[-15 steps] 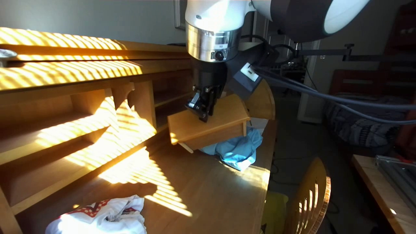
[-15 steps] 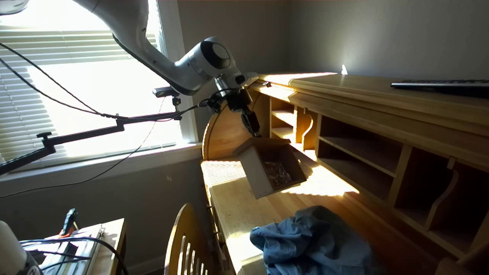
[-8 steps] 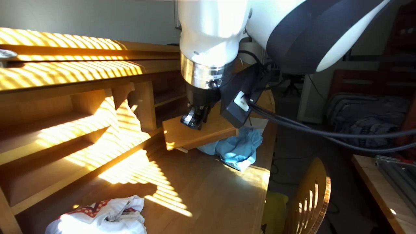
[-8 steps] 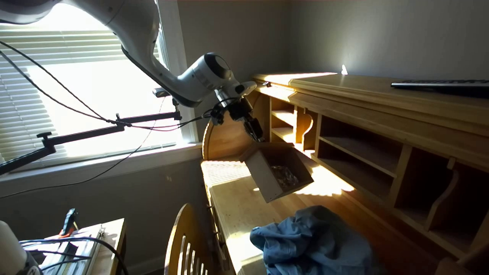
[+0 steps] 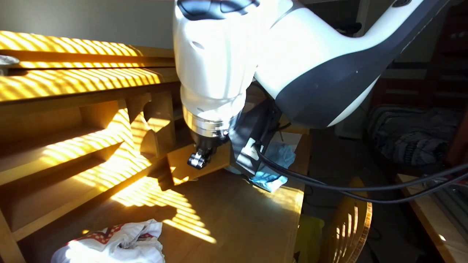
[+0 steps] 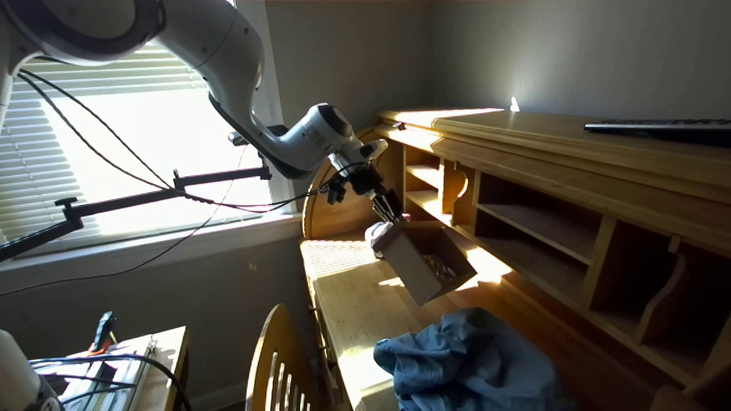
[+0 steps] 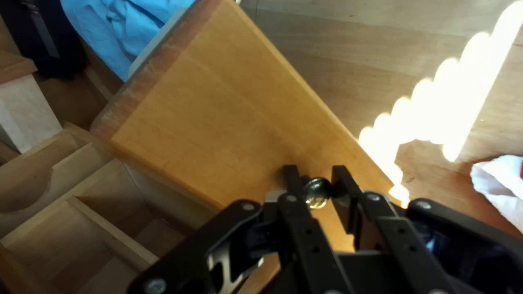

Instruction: Open the top drawer on the right, remove the top drawer on the left and put it on the table

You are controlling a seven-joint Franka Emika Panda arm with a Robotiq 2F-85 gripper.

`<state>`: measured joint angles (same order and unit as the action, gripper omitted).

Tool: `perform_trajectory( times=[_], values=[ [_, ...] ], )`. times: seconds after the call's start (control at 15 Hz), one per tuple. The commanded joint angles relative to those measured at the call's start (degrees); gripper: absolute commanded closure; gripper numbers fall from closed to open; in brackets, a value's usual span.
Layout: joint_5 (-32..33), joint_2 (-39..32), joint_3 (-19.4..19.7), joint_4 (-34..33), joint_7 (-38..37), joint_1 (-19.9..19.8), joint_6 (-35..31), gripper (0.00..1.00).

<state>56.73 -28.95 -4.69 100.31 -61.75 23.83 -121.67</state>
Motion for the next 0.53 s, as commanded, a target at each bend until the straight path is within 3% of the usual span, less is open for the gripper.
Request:
perform_trajectory(
  times=[0.0, 0.2, 0.47],
  values=[
    [2.3, -4.4, -1.2, -5.4, 0.2, -0.8, -5.2, 0.94],
    [1.8, -7.2, -0.9, -7.5, 2.6, -0.6, -10.4, 0.94],
    [0.8, -9.3, -0.5, -8.8, 7.1, 0.0, -10.7, 0.94]
  ],
)
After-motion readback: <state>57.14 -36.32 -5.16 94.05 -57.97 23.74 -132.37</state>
